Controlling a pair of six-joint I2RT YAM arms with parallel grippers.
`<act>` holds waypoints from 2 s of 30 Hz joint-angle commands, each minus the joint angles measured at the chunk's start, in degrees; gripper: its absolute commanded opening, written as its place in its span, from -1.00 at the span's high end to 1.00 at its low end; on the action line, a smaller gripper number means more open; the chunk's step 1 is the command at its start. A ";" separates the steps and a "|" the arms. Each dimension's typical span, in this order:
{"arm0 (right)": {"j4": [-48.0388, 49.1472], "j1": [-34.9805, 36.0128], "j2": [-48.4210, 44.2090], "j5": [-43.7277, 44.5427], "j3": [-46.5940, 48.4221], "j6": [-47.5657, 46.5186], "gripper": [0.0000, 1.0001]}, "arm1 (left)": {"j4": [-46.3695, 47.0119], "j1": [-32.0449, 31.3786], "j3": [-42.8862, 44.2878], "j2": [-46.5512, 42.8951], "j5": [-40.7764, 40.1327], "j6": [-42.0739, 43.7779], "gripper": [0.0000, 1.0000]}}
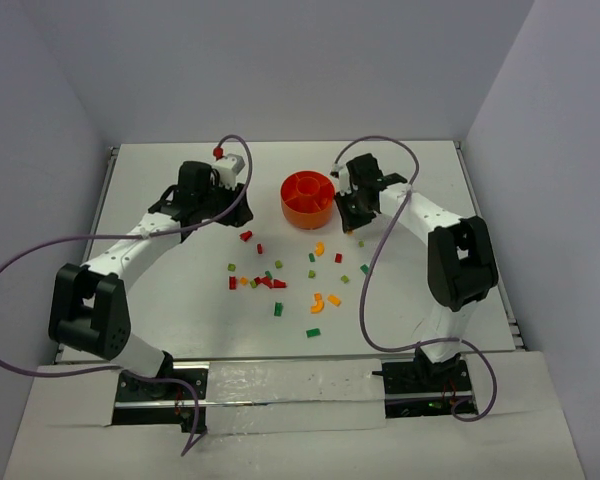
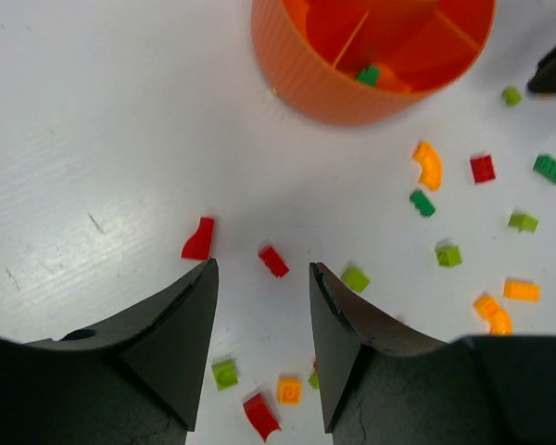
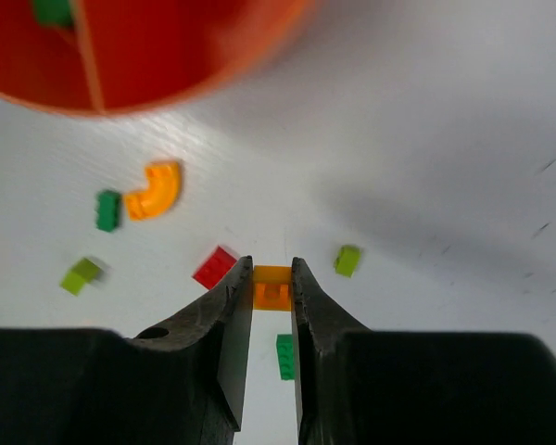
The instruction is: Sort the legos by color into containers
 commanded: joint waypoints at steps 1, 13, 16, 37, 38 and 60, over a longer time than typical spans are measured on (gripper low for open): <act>1.88 0.46 -3.62 -1.70 7.78 1.68 0.96 | -0.39 0.32 -2.58 -4.31 2.04 4.42 -0.07; 3.28 0.48 6.09 -1.17 21.07 4.07 0.96 | -1.96 0.23 -7.76 -7.49 7.35 10.31 -0.11; 3.25 0.64 7.95 -1.45 22.44 4.25 0.94 | -2.06 0.23 -8.46 -7.64 7.20 11.06 -0.11; 3.21 2.50 11.59 -2.24 22.51 4.86 0.14 | -10.85 -6.56 -12.44 -11.72 14.38 32.37 -0.17; 3.21 2.56 11.52 -2.24 22.38 4.86 0.08 | -11.43 -7.33 -12.31 -11.72 14.51 33.60 -0.17; 1.17 1.16 0.16 -2.05 14.29 4.69 -0.80 | -32.45 -19.91 -9.44 -10.25 23.22 76.18 -0.20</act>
